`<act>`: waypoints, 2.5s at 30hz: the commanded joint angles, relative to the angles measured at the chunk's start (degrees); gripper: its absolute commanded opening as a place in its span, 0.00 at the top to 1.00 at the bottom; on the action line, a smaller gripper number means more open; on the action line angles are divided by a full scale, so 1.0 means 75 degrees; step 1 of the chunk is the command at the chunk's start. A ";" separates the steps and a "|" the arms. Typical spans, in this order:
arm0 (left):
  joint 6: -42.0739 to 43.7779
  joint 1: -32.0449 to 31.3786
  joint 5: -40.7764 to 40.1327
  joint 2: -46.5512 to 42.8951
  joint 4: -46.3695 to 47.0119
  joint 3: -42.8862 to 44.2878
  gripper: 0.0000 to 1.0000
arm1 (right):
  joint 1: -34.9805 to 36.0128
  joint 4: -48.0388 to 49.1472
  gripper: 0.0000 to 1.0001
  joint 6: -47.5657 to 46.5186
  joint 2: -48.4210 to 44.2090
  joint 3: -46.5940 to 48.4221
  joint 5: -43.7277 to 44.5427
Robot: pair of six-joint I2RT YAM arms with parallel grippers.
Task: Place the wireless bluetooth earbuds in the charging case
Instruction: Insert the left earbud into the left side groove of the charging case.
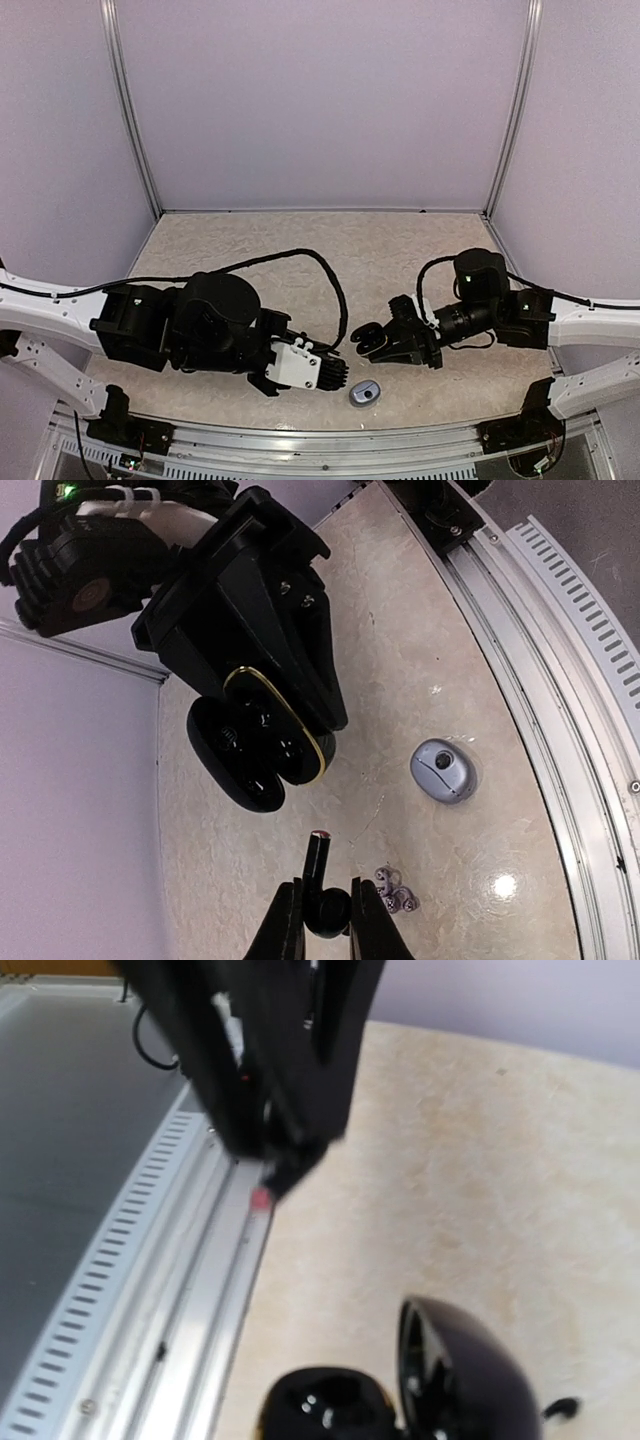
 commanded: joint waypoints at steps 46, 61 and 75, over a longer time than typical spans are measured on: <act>0.0042 -0.0222 -0.1528 0.0957 -0.0395 0.0593 0.89 | 0.1010 -0.1311 1.00 0.0474 0.0642 0.1218 0.1717; 0.0219 -0.0239 -0.1660 0.1033 -0.0428 0.0590 0.89 | 0.0998 -0.1380 1.00 0.1289 0.1082 0.1494 0.1377; 0.0273 -0.0267 -0.1433 0.1047 -0.0584 0.0569 0.89 | 0.0962 -0.1282 1.00 0.1541 0.1080 0.1521 0.1352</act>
